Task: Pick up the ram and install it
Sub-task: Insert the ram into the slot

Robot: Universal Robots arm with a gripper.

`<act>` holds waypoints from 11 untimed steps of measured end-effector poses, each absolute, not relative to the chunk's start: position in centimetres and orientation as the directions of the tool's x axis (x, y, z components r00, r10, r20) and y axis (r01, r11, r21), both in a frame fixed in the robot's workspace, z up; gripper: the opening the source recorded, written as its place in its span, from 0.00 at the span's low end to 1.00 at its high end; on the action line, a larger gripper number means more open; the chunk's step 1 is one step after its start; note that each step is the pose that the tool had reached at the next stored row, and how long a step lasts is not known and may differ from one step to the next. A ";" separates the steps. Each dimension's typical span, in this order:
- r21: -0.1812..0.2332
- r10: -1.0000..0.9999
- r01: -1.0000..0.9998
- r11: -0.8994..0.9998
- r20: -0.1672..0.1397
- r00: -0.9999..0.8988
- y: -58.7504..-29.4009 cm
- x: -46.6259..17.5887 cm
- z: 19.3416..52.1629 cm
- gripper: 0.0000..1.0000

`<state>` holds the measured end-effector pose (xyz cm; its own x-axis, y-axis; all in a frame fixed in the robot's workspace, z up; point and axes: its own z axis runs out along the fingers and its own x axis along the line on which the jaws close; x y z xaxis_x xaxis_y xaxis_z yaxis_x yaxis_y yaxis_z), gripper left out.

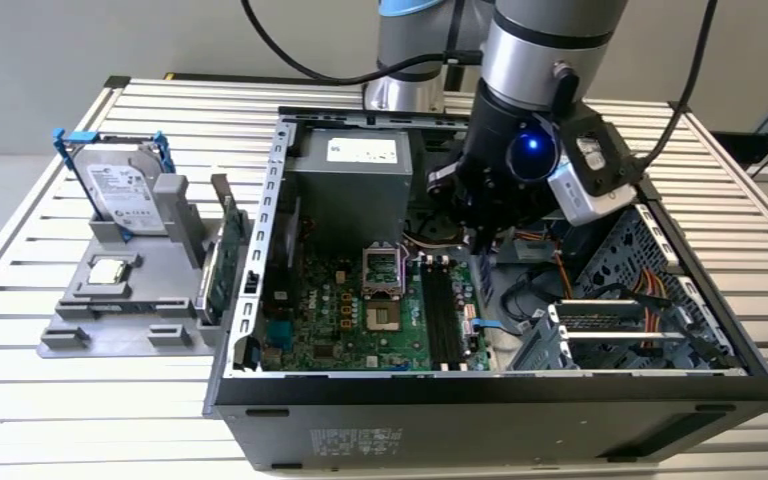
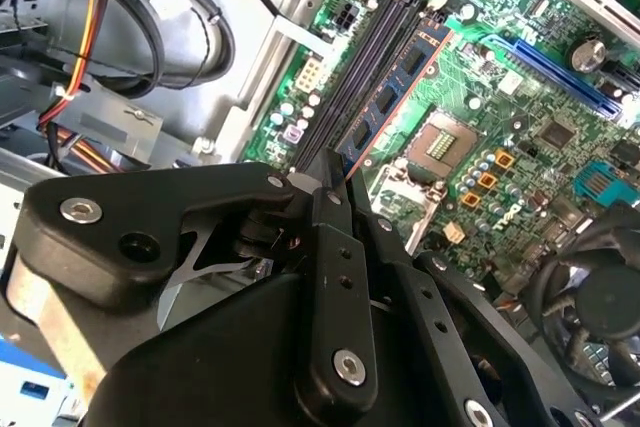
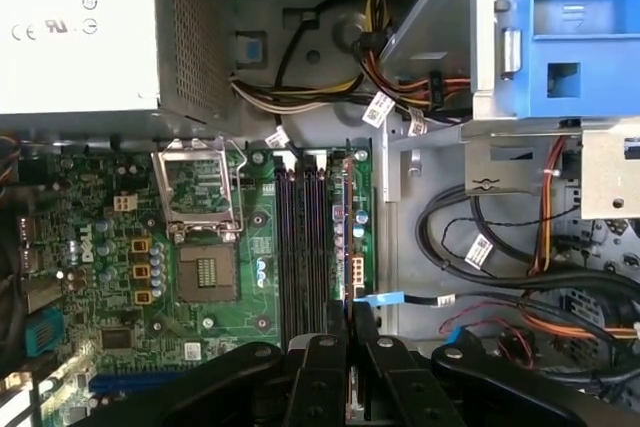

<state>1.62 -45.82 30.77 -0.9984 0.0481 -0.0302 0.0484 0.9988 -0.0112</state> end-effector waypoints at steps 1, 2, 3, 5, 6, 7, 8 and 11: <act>-0.011 0.048 0.048 0.999 -0.029 -0.998 -45.8 1.6 30.6 0.00; -0.011 0.047 0.048 0.999 -0.029 -0.998 -45.9 1.6 30.5 0.00; -0.011 0.047 0.047 0.999 -0.028 -0.998 -45.9 1.6 30.3 0.00; -0.011 0.047 0.047 0.999 -0.028 -0.999 -45.9 1.6 29.9 0.00; -0.011 0.046 0.047 0.999 -0.027 -0.999 -45.9 1.6 29.7 0.00; -0.011 0.046 0.046 0.999 -0.027 -0.999 -45.9 1.6 29.6 0.00; -0.011 0.045 0.046 0.999 -0.026 -0.999 -45.9 1.6 29.4 0.00; -0.012 0.044 0.045 0.999 -0.025 -0.999 -46.0 1.6 29.0 0.00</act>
